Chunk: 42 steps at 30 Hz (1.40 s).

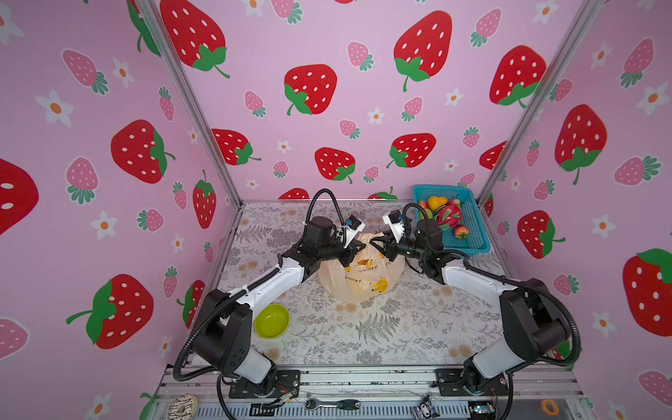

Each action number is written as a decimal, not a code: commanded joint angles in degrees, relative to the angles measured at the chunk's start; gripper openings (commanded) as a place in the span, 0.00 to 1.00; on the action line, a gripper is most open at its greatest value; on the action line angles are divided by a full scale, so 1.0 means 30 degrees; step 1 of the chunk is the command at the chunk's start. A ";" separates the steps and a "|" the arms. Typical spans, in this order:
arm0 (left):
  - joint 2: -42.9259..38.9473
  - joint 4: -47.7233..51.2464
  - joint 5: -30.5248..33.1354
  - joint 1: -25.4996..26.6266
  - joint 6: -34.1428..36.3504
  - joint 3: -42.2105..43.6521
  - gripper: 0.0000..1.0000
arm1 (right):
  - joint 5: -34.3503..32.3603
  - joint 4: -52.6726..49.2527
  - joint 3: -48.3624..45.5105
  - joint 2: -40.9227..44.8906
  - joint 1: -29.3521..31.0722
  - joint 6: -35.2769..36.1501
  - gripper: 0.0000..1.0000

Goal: Place the fake fruits into the plastic bag and tie a complex knot

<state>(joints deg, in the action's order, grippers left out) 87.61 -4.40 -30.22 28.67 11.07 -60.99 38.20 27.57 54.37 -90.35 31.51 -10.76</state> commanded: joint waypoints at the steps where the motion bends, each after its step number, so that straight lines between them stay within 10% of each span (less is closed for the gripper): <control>1: -0.0070 0.0964 0.0303 0.0052 0.1017 -0.0316 0.00 | 0.0797 -0.1210 0.0921 -0.0088 -0.0104 0.1348 0.29; 32: -0.0093 0.1898 0.0322 0.0052 0.2723 -0.0585 0.00 | 0.2254 -0.1370 0.1989 -0.1404 -0.0139 -0.0483 0.44; 42: -0.0049 0.2122 0.0465 0.0084 0.3134 -0.0500 0.01 | 0.1921 -0.0537 0.2106 -0.1789 0.0217 -0.0939 0.27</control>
<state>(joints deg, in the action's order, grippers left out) 87.59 1.17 -28.86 28.67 18.57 -60.99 43.53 23.75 59.00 -95.11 31.64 -13.54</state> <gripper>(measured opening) 0.050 0.284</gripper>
